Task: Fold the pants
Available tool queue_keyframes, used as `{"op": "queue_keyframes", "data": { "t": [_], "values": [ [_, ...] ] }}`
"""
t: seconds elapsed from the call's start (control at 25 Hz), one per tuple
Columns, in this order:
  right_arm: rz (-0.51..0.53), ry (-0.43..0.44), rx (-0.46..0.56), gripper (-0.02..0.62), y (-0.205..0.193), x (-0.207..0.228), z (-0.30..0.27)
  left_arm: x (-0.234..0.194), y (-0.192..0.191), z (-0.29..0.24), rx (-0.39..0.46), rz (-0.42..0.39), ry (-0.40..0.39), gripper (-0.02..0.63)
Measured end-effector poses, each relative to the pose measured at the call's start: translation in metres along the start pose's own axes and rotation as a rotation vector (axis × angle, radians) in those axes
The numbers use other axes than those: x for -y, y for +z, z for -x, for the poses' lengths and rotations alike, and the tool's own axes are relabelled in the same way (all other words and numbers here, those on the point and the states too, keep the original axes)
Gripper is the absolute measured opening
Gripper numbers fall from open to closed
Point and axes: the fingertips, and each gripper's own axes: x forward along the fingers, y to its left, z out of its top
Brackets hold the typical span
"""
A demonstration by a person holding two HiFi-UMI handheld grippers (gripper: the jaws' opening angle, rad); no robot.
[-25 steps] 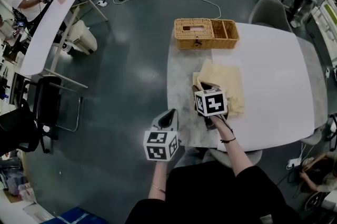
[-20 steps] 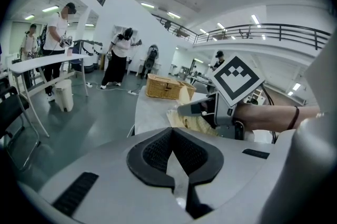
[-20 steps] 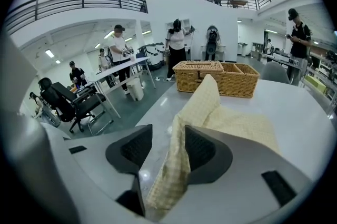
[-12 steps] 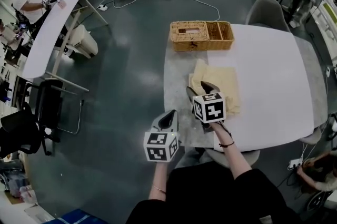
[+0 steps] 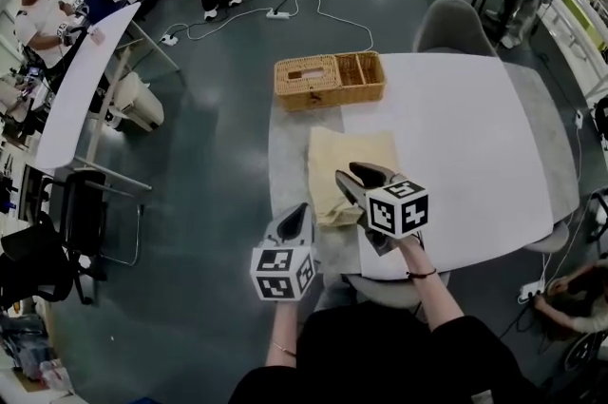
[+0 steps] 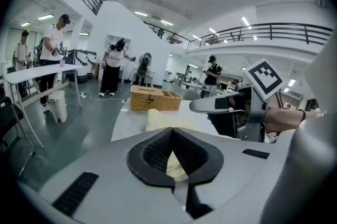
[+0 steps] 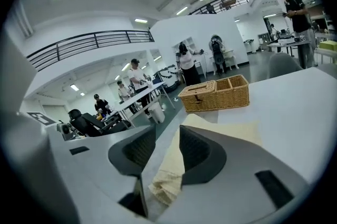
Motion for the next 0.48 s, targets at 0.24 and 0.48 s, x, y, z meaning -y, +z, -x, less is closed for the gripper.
{"op": "queue_keyframes", "data": {
  "t": [0.24,0.48],
  "values": [
    [0.028,0.04,0.066,0.041,0.016,0.012,0.05,0.036,0.027,-0.002,0.056,-0.045,-0.02,0.008],
    [0.041,0.076,0.138,0.018,0.024,0.021,0.1,0.063,0.045,0.012,0.112,-0.082,-0.017,0.008]
  ]
}}
